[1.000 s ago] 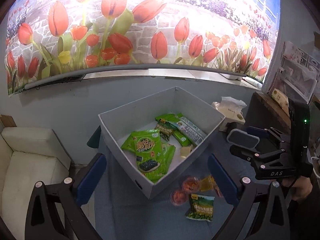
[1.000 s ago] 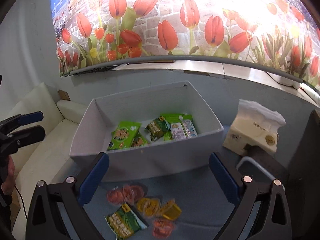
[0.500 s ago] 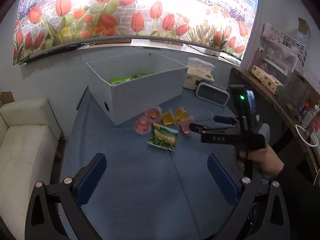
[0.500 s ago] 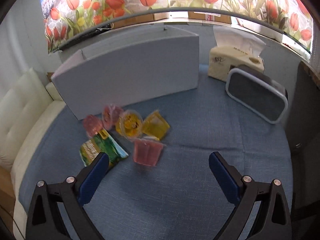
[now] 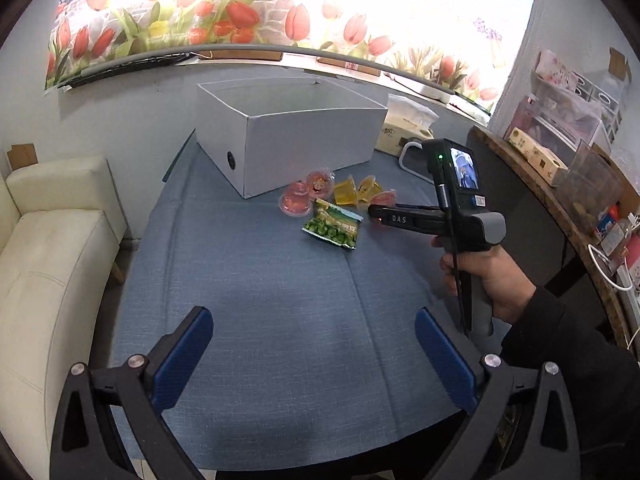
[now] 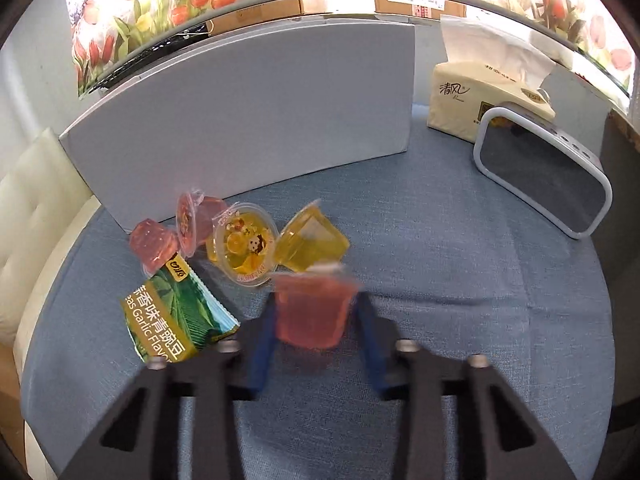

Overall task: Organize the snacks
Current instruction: 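Move both tools back toward the remaining snacks on the table, then grasp the pea-garlic packet with the left tool while the right tool grasps a pink jelly cup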

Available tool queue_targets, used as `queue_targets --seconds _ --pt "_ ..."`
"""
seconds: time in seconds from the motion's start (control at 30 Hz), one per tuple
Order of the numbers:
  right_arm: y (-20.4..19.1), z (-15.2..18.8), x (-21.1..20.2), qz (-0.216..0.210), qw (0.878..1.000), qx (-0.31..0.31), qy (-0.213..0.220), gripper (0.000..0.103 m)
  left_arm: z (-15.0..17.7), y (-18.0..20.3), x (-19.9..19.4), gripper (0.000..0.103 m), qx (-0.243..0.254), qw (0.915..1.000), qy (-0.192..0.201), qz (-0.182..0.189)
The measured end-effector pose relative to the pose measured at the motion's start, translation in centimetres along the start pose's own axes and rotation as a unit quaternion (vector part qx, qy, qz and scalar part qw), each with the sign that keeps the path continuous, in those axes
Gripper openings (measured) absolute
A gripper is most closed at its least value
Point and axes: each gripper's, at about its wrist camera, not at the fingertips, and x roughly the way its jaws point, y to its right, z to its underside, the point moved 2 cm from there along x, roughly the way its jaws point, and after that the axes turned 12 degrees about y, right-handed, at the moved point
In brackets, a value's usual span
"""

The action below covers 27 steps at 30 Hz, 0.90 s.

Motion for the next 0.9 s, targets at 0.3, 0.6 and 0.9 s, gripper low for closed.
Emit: queue_targets --seconds 0.3,0.6,0.9 --pt "0.0 0.7 -3.7 -0.024 1.000 0.000 0.015 0.037 -0.6 1.3 3.6 0.103 0.026 0.9996 0.000 0.013" --pt "2.9 2.4 -12.5 0.003 0.999 0.005 0.044 0.037 -2.2 3.9 11.2 0.103 0.062 0.9977 -0.019 0.017" --pt "5.6 5.8 -19.4 0.010 0.997 0.052 0.062 0.037 -2.5 4.6 18.8 0.103 0.083 0.9955 -0.043 -0.011"
